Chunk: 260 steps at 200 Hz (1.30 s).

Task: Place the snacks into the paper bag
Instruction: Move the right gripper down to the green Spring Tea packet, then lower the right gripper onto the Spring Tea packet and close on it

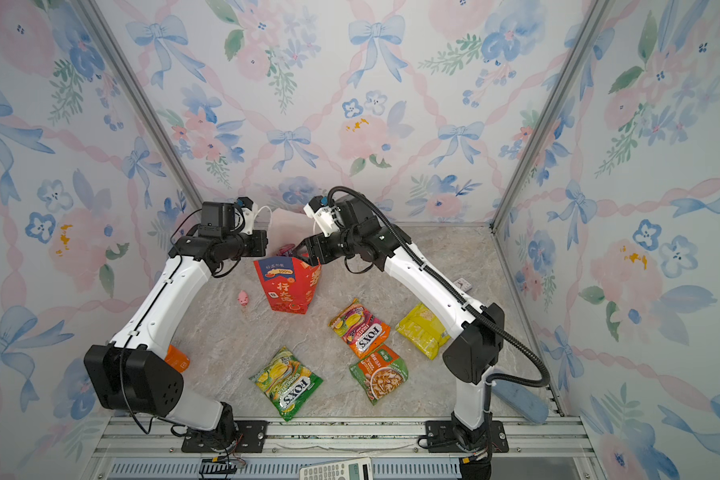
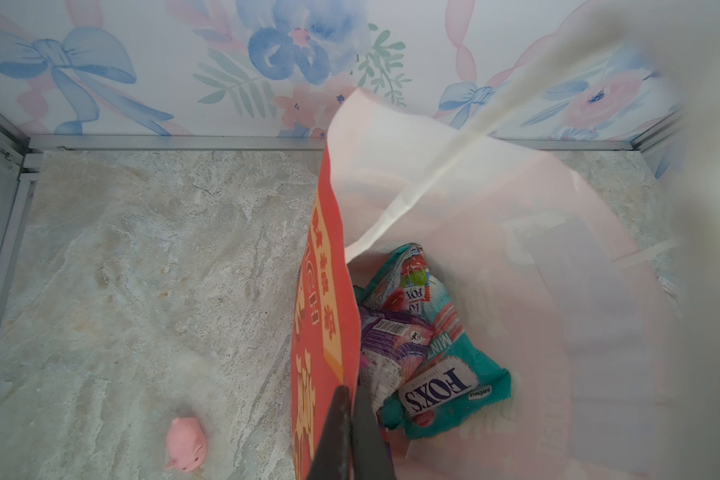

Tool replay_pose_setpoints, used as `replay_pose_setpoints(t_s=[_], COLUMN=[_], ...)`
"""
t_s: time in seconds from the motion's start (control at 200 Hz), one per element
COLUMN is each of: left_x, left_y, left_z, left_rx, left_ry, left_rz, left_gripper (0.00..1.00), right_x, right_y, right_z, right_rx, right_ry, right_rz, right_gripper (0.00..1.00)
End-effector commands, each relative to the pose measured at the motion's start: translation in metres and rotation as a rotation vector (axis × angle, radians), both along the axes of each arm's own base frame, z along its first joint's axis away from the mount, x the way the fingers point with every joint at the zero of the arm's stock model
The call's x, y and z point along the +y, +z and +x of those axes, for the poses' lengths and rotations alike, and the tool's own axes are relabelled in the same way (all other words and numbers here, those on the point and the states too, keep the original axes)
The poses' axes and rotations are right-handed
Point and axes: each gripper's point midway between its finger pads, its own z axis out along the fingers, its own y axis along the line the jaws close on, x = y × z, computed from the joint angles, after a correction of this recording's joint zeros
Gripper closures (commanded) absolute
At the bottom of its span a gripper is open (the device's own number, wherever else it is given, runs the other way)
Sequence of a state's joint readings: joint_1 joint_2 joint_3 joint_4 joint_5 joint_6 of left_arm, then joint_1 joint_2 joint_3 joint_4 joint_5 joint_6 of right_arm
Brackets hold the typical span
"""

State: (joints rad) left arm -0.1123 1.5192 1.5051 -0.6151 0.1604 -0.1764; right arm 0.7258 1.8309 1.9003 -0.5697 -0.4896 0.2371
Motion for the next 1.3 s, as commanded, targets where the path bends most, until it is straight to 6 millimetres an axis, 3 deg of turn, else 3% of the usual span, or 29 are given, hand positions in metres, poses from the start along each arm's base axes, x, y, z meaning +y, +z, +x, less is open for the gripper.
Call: replay_pose_setpoints(t_s=[0.0,0.165,0.33,0.6,0.75,0.995,1.295], left_x=[0.004,0.004,0.003,0.001,0.001,0.002,0.004], left_y=[0.001,0.001,0.003,0.004,0.006,0.009,0.012], left_z=[-0.002,-0.002,-0.003,-0.004,-0.004,-0.005,-0.007], left_rx=[-0.011,-0.012,-0.014,-0.015,-0.019,-0.028,-0.036], left_ry=[-0.003,-0.002,-0.003,-0.011,-0.013,-0.007,-0.005], left_rz=[0.019,0.021,0.018,0.008,0.006,0.011,0.016], left_gripper=[1.0,1.0,1.0,1.0,1.0,1.0,1.0], right_x=[-0.006,-0.014,-0.007,0.018,0.032,0.057,0.07], right_y=[-0.009,-0.078,-0.143,-0.216,-0.239,-0.25,-0.262], right_z=[-0.03,-0.063,-0.098,-0.142,-0.158,-0.184,-0.197], right_rx=[-0.029,0.055,0.133,0.086,0.055,-0.043,-0.115], right_ry=[0.047,0.071,0.129,0.255,0.333,0.438,0.503], right_rz=[-0.007,-0.128,-0.244,-0.463,-0.533,-0.584,-0.68], right_gripper=[0.31,0.35,0.37,0.37,0.31,0.0,0.03])
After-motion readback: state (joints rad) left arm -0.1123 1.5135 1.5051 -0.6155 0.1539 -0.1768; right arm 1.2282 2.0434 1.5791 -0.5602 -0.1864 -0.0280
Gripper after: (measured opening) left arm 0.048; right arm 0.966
